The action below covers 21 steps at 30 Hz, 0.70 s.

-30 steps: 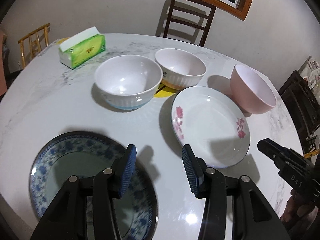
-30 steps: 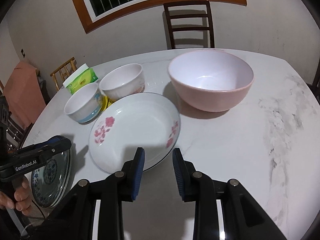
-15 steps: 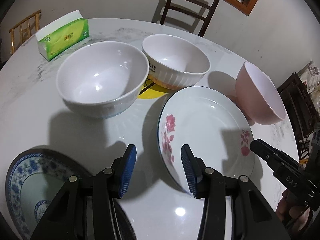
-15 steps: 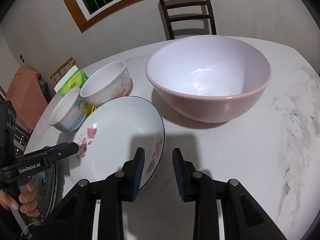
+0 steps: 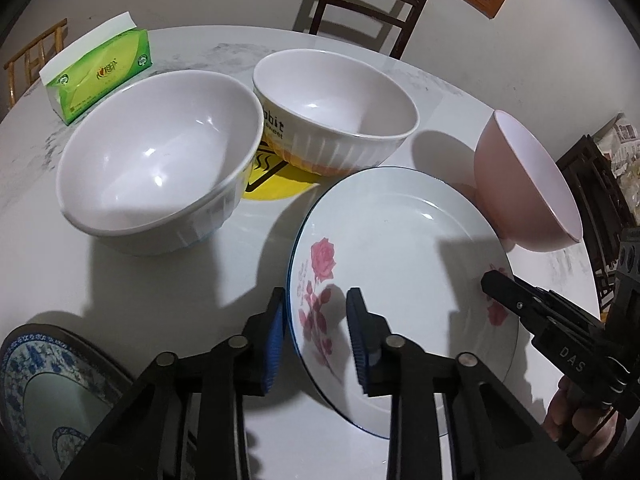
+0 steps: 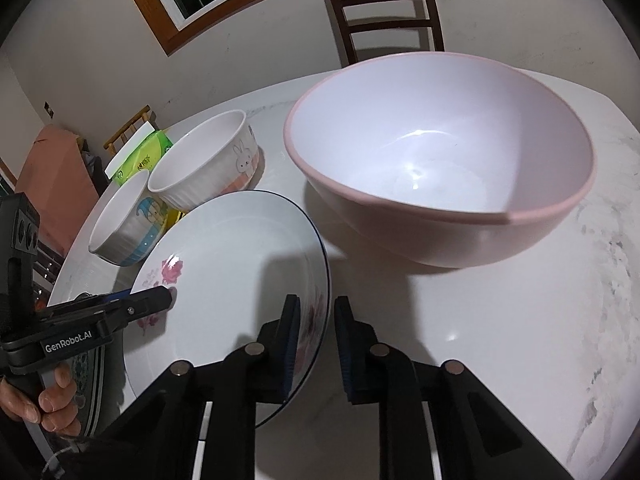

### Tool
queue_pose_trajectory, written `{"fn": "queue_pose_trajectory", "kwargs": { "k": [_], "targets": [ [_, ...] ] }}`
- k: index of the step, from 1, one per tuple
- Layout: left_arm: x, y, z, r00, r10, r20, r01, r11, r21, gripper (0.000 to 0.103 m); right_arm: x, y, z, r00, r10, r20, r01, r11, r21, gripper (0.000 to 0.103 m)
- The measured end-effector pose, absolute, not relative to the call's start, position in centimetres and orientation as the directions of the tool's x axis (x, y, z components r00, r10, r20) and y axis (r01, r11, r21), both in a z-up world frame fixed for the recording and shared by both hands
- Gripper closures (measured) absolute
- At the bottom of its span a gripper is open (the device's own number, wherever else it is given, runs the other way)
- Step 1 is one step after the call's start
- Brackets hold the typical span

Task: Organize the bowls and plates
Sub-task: 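Grasp the rim of the white pink-flower plate with the left gripper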

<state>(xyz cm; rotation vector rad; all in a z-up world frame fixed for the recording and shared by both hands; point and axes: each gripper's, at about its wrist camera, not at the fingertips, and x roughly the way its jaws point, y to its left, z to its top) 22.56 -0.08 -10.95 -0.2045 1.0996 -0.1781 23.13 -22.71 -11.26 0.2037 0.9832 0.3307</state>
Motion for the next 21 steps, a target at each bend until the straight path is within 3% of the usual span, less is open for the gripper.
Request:
{"fn": "queue_pose_trajectory", "kwargs": {
  "k": [21],
  "targets": [
    [18.5,-0.8,-11.2,0.402,-0.255,-0.879,0.07,0.966,-0.248,0.085,18.1,-23.3,-10.9,0.456,0.341,-0.822,-0.132,0.939,0.317,0.09]
  ]
}}
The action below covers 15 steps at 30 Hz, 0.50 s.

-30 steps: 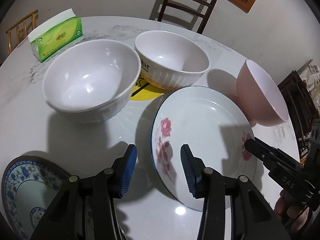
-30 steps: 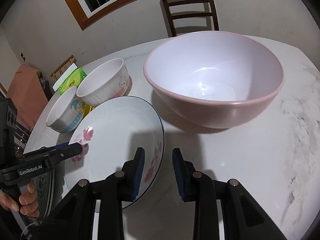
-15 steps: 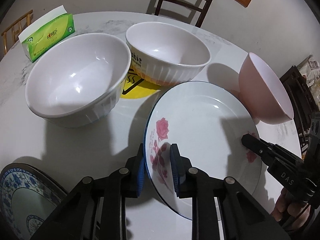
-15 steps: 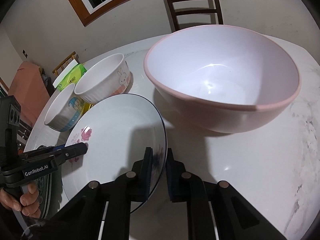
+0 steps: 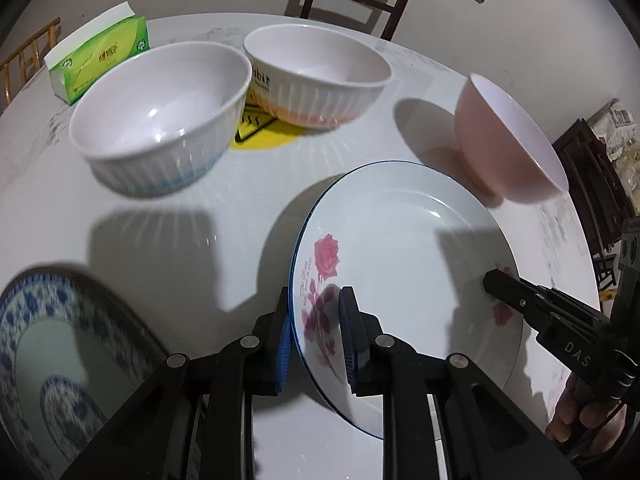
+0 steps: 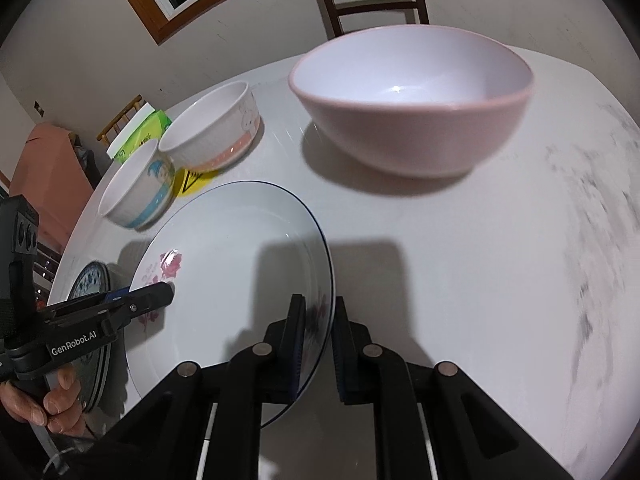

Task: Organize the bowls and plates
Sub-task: 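Grasp the rim of the white pink-flower plate with the left gripper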

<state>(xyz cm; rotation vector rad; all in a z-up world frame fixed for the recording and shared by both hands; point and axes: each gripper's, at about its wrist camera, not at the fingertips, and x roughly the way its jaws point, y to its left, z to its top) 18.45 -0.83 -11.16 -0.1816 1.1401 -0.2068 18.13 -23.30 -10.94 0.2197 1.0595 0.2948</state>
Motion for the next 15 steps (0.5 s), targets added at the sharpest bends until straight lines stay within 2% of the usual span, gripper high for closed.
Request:
{"fn": "queue_pose_trajectory", "kwargs": {
  "k": [15],
  "targets": [
    [13.6,-1.1,-11.3,0.395,-0.244,-0.886,0.1,0.97,-0.223,0.085,13.1,-23.7,-10.8,0.455,0.331,-0.827,-0.104,0.942,0.32,0.09]
  ]
}}
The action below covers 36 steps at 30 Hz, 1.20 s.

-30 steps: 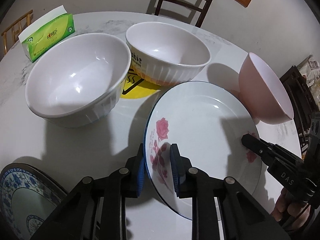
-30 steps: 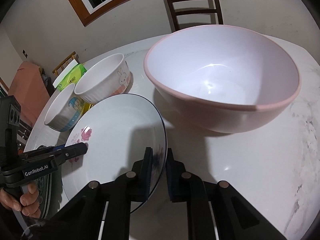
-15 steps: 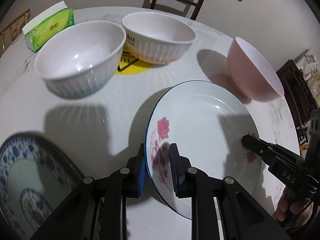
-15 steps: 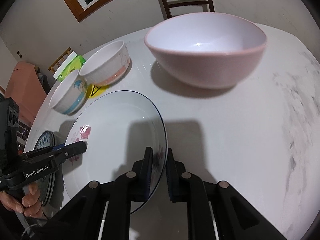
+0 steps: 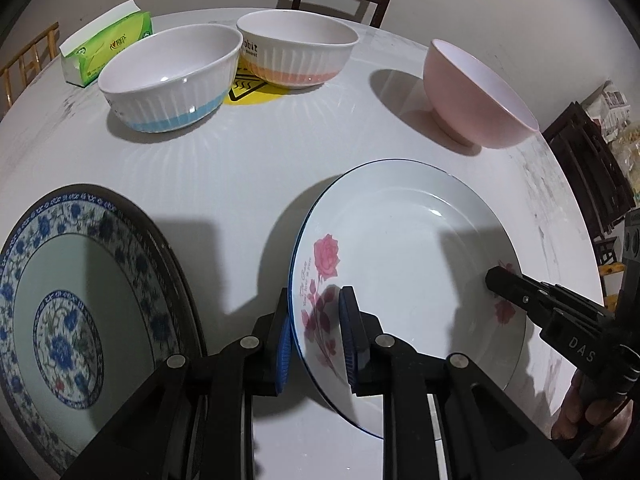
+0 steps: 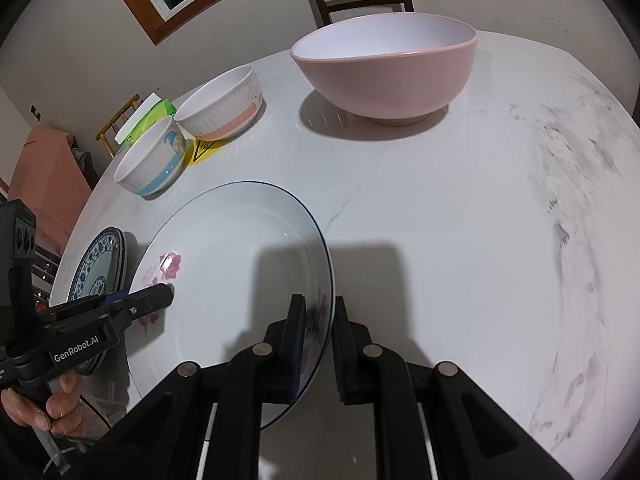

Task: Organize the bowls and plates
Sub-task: 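Grasp the rim of the white pink-flower plate with the left gripper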

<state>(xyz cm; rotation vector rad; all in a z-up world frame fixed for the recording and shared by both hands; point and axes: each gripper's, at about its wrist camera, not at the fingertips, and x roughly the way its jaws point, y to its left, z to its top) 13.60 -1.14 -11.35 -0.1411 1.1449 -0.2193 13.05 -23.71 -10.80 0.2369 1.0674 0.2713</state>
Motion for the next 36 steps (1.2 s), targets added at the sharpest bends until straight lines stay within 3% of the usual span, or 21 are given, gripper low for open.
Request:
{"fn": "queue_pose_trajectory", "kwargs": {
  "k": [36],
  "targets": [
    [9.6,5.4,-5.9,0.524,-0.206,-0.826,0.027,0.974,-0.225,0.085,10.4,-17.0,-4.5,0.52,0.38,-0.765,-0.243,0.924,0.293,0.09]
  ]
}}
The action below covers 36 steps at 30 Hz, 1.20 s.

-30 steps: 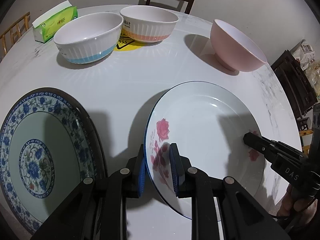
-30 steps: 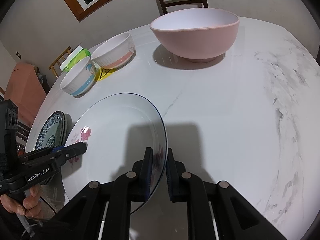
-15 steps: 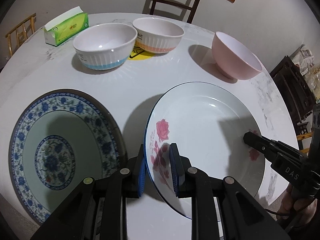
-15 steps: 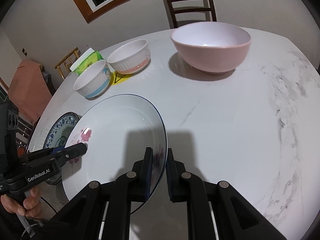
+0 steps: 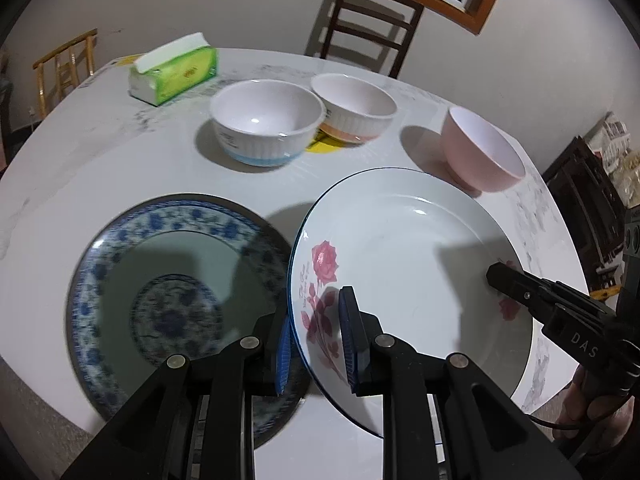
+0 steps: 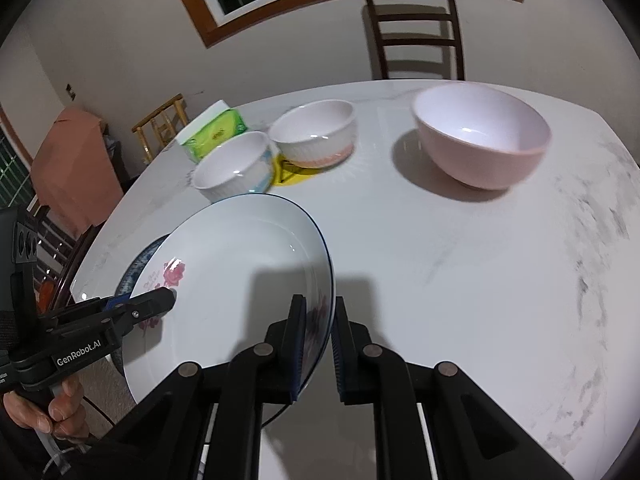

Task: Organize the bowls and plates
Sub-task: 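Grasp the rim of the white pink-flower plate with the left gripper, then lift the pink-flower plate with the left gripper onto the blue-and-white plates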

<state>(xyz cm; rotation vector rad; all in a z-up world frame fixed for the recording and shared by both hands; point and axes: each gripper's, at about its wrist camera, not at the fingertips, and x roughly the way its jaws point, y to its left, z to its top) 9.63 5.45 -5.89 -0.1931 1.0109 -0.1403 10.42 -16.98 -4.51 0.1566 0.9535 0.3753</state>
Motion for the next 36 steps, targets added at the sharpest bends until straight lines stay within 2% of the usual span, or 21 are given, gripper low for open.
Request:
{"fn": "queue_pose_trajectory", "kwargs": {
  "k": [19,36],
  "targets": [
    [6.3,16.5,-6.1,0.549,-0.07,-0.833,-0.19,0.96,-0.206,0.085,11.0,-5.3,-5.3,0.421,0.475,-0.773,-0.397,0.862,0.314,0.09],
    [6.0,19.0,-8.5,0.51,-0.065,-0.858,-0.235,0.949,-0.211,0.085,11.2,-2.9,-7.3,0.37,0.463,-0.805,-0.403,0.861,0.309,0.09]
  ]
}}
